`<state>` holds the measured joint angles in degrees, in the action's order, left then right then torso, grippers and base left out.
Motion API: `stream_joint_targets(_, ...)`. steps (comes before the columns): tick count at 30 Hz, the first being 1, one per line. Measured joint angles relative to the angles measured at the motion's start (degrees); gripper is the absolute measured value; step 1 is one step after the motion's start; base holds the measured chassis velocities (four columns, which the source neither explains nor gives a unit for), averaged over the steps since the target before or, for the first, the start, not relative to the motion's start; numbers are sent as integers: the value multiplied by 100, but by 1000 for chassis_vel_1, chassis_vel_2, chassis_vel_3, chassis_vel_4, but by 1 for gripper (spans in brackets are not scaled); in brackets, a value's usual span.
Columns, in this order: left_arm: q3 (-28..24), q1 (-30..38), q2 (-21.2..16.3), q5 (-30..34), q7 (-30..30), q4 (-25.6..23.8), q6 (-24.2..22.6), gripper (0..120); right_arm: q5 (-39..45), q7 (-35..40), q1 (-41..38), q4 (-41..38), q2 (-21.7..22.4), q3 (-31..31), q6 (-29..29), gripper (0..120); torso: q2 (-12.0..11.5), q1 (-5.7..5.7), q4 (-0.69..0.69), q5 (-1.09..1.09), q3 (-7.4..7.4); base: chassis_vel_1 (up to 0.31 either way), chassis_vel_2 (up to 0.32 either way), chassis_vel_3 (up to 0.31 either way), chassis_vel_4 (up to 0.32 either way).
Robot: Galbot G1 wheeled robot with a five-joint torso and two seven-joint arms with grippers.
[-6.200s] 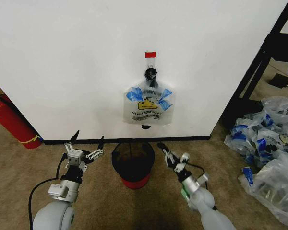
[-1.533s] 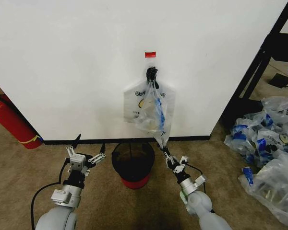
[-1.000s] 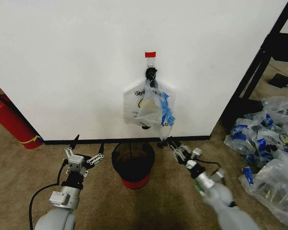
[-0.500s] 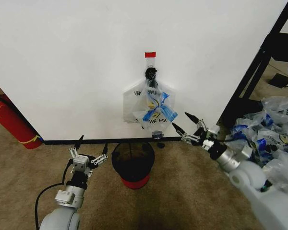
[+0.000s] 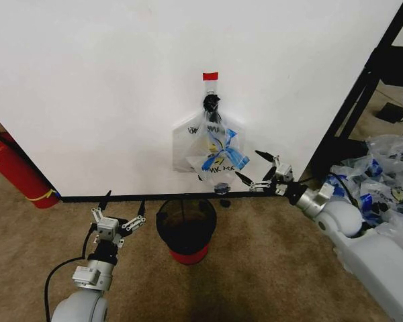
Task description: Pick up the garbage bag from the wall and place it over the trash bin.
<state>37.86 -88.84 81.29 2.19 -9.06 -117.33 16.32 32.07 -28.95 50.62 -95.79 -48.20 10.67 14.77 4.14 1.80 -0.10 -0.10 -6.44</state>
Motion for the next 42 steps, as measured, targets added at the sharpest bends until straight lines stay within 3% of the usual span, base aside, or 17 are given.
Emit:
stream_joint_targets(6, -18, 16, 18, -23, -2, 23, -7, 100, -469, 214, -131, 187, -75, -103, 121, 76, 0, 0, 0, -1, 0, 0, 0, 0, 0)
stream_joint_targets(9, -32, 17, 42, -38, -4, 46, -8, 100, -708, 249, -196, 293, -141, -119, 246, 61, 0, 0, 1, -1, 0, 0, 0, 0, 0)
stream_joint_targets(11, -32, 17, 45, -39, -4, 51, -8, 100, -737, 254, -200, 298, -152, -119, 262, 59, 0, 0, 1, -1, 0, 0, 0, 0, 0)
stream_joint_targets(17, -33, 0, 73, -51, -5, 74, 21, 100, -827, 375, -179, 296, -200, -118, 312, 32, 0, 0, 1, -1, 0, 0, 0, 0, 0)
stream_joint_targets(27, -40, -23, 90, -66, -8, 48, 29, 100, -816, 409, 12, 232, -174, 21, 336, 0, 0, 0, 1, -1, 1, 0, 0, 0, 0)
stream_joint_targets(37, -52, -51, 96, -89, -13, -8, 29, 100, -356, 584, 259, 65, -130, 96, 343, 0, 0, 0, 0, 0, 1, 0, 0, 0, 0)
stream_joint_targets(42, -48, -70, 97, -95, -14, -10, 44, 100, -312, 559, 314, -126, -113, 89, 416, 13, 0, 0, 1, -1, 1, 0, 0, 0, 0)
